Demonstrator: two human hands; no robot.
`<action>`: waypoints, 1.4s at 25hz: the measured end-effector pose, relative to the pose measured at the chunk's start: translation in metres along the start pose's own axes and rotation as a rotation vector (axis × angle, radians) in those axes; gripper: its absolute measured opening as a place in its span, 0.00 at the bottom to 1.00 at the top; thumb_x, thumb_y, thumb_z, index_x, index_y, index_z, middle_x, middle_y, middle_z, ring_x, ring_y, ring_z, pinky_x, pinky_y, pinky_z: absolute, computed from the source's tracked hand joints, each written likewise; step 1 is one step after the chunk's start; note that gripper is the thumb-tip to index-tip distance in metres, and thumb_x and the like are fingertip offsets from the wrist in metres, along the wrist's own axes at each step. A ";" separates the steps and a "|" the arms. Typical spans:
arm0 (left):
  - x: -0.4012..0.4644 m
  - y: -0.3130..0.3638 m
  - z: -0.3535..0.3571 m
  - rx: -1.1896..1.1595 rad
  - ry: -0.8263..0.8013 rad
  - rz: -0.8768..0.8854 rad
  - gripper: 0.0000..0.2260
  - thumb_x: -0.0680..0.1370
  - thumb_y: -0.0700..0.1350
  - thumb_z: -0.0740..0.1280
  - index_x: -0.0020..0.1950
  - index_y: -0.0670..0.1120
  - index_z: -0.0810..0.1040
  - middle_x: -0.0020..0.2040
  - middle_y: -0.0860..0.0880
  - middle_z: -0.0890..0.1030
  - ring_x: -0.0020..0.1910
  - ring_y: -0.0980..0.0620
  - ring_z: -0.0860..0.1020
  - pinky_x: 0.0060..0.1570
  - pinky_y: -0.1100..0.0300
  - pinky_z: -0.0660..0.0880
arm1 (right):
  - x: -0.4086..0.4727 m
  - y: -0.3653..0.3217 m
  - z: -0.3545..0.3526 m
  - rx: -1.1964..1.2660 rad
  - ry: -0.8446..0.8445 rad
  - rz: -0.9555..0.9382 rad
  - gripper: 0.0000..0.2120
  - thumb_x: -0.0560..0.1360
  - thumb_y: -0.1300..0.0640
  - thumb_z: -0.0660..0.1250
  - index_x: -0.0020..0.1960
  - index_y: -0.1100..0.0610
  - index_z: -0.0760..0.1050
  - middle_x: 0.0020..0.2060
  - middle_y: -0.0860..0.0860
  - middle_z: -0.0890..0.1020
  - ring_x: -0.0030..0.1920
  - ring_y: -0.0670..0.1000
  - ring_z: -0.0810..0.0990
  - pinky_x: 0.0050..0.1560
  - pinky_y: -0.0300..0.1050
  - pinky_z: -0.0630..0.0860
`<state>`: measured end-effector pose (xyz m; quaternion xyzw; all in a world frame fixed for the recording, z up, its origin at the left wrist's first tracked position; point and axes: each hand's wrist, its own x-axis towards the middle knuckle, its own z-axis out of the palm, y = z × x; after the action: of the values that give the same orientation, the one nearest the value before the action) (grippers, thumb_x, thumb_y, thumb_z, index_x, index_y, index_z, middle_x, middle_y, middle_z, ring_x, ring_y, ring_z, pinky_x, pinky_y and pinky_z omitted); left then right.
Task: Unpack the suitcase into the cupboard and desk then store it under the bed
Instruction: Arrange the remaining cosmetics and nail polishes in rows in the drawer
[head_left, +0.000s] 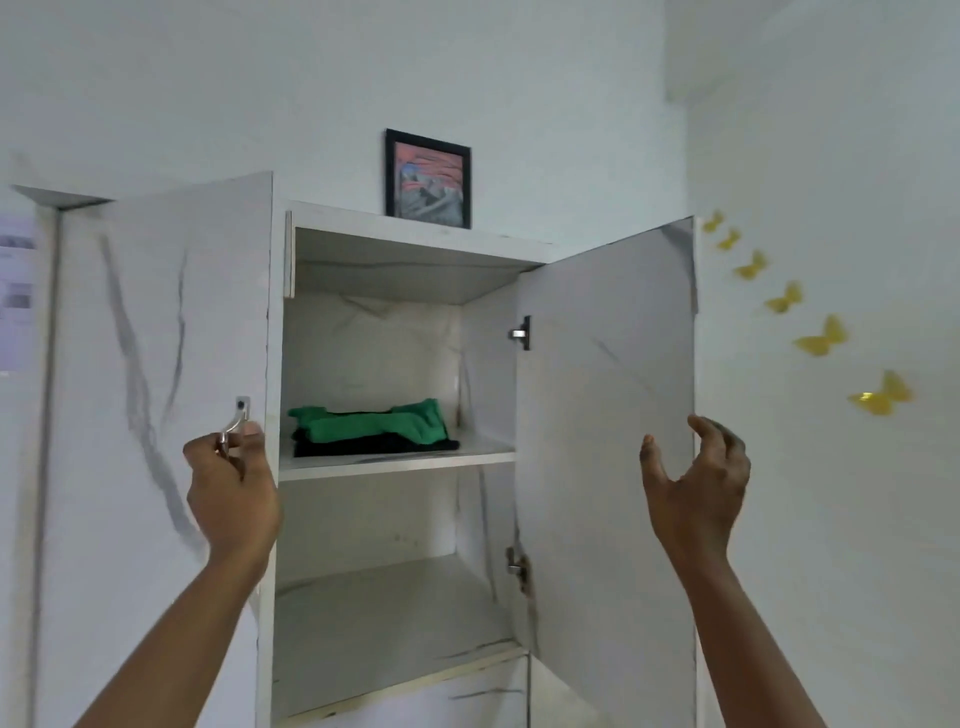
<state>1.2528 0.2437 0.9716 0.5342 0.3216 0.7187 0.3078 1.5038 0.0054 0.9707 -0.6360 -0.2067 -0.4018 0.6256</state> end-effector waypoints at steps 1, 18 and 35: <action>0.000 -0.003 0.009 0.031 -0.047 0.004 0.19 0.81 0.54 0.56 0.58 0.38 0.66 0.45 0.40 0.76 0.45 0.40 0.74 0.47 0.49 0.69 | 0.007 0.016 -0.003 -0.078 -0.044 0.059 0.29 0.73 0.55 0.71 0.68 0.67 0.66 0.65 0.63 0.70 0.67 0.62 0.66 0.65 0.47 0.63; 0.012 -0.034 0.040 0.045 -0.070 0.227 0.13 0.80 0.48 0.61 0.50 0.37 0.68 0.34 0.44 0.73 0.33 0.44 0.71 0.36 0.55 0.66 | -0.011 0.011 0.047 0.556 -0.611 0.429 0.11 0.81 0.50 0.55 0.49 0.56 0.71 0.43 0.51 0.76 0.45 0.52 0.74 0.43 0.42 0.72; 0.056 -0.079 0.078 -0.073 -0.416 0.065 0.09 0.82 0.45 0.54 0.46 0.48 0.72 0.33 0.52 0.75 0.36 0.53 0.76 0.38 0.59 0.73 | -0.099 -0.063 0.240 0.901 -1.004 0.051 0.11 0.82 0.57 0.54 0.48 0.59 0.73 0.33 0.47 0.73 0.31 0.41 0.70 0.35 0.33 0.72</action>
<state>1.3226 0.3463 0.9586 0.6697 0.2073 0.6135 0.3634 1.4576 0.2686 0.9592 -0.4274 -0.6046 0.0831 0.6670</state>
